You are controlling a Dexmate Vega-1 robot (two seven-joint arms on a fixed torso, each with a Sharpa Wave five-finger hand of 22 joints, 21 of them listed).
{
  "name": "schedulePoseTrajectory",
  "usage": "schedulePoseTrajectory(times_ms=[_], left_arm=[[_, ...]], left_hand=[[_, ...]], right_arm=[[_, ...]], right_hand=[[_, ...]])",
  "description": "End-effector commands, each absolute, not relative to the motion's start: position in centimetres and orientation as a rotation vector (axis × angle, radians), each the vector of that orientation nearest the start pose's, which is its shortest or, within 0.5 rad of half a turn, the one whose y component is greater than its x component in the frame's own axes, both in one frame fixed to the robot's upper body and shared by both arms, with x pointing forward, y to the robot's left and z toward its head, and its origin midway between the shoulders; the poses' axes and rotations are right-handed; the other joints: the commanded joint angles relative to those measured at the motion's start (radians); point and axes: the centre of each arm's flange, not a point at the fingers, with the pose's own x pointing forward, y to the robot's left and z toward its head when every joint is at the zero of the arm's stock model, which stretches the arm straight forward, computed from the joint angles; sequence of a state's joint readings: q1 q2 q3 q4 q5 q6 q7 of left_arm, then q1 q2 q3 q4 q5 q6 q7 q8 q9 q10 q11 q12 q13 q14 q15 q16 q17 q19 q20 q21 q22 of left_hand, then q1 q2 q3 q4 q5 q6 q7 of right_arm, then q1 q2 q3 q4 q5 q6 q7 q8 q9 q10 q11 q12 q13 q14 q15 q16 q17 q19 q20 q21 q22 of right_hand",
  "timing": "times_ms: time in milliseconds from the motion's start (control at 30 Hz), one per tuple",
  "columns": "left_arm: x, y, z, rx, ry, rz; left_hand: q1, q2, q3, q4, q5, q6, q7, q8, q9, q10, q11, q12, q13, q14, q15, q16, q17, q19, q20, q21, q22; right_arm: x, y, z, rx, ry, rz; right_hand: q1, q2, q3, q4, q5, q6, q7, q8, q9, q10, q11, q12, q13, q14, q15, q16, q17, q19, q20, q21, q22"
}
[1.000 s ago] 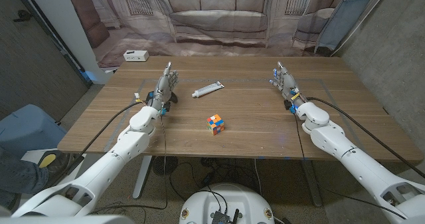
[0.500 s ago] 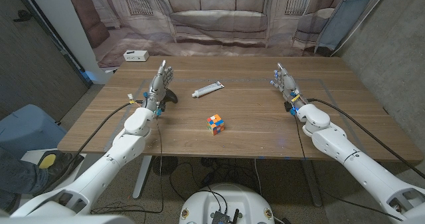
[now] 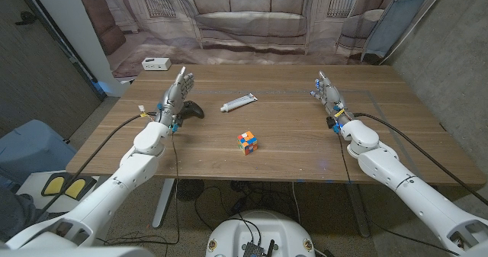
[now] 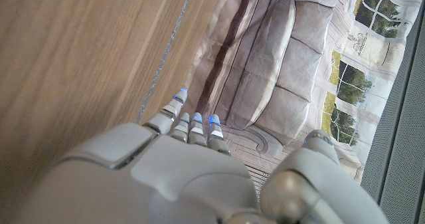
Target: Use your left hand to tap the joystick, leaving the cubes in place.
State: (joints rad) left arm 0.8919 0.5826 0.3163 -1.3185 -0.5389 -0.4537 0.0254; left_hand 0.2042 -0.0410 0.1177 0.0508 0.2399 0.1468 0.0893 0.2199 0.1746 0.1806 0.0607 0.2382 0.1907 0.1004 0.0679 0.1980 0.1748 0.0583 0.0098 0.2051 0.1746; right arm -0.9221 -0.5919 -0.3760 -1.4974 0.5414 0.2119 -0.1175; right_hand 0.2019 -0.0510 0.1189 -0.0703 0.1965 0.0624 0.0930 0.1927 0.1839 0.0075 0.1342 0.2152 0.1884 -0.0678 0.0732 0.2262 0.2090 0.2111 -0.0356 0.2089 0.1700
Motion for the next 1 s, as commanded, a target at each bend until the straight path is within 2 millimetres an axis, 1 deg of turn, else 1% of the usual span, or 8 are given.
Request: schedulePoseTrajectory(times_ms=[33, 200, 433, 1000], left_arm=[[61.7, 35.3, -0.7, 0.109, -0.776, -0.064], [61.0, 36.1, -0.8, 0.105, -0.785, -0.039], [60.9, 37.3, -0.8, 0.129, -0.783, -0.016], [60.2, 40.5, -1.0, 0.154, -0.808, 0.059]], left_hand=[[0.005, 0.007, 0.004, -0.008, -0.003, 0.013, 0.003, 0.002, 0.004, 0.015, 0.003, 0.009, 0.003, 0.014, 0.003, 0.009, 0.004, 0.012, 0.005, 0.005, 0.004], [0.008, 0.011, 0.005, -0.009, -0.004, 0.022, 0.005, 0.002, 0.005, 0.023, 0.007, 0.01, 0.003, 0.024, 0.004, 0.01, 0.004, 0.02, 0.007, 0.007, 0.004], [0.011, 0.013, 0.005, -0.011, -0.006, 0.029, 0.003, 0.002, 0.005, 0.03, 0.007, 0.011, 0.003, 0.033, 0.005, 0.01, 0.004, 0.028, 0.01, 0.008, 0.004], [0.018, 0.015, 0.004, -0.017, -0.011, 0.053, -0.003, 0.0, 0.005, 0.055, 0.001, 0.015, 0.004, 0.06, -0.004, 0.011, 0.004, 0.056, 0.02, 0.013, 0.004]], right_arm=[[62.1, -27.9, -1.9, -0.102, -0.609, 0.135], [62.1, -27.7, -2.0, -0.091, -0.61, 0.132], [62.1, -27.7, -2.3, -0.088, -0.6, 0.128], [62.2, -27.1, -2.6, -0.077, -0.597, 0.119]], right_hand=[[0.006, 0.006, 0.001, -0.001, 0.011, 0.005, 0.006, 0.005, 0.002, 0.006, 0.003, 0.004, 0.002, 0.009, 0.003, 0.003, 0.002, 0.005, 0.002, 0.003, 0.002], [0.006, 0.007, 0.001, -0.002, 0.011, 0.006, 0.005, 0.005, 0.002, 0.008, 0.003, 0.004, 0.002, 0.009, 0.004, 0.002, 0.002, 0.005, 0.003, 0.002, 0.002], [0.007, 0.009, 0.001, -0.002, 0.011, 0.009, 0.008, 0.006, 0.001, 0.01, 0.005, 0.003, 0.002, 0.011, 0.006, 0.001, 0.002, 0.005, 0.004, 0.001, 0.002], [0.01, 0.014, 0.003, -0.004, 0.012, 0.014, 0.01, 0.006, 0.001, 0.018, 0.005, 0.003, 0.002, 0.017, 0.009, 0.0, 0.001, 0.009, 0.009, -0.001, 0.002]])
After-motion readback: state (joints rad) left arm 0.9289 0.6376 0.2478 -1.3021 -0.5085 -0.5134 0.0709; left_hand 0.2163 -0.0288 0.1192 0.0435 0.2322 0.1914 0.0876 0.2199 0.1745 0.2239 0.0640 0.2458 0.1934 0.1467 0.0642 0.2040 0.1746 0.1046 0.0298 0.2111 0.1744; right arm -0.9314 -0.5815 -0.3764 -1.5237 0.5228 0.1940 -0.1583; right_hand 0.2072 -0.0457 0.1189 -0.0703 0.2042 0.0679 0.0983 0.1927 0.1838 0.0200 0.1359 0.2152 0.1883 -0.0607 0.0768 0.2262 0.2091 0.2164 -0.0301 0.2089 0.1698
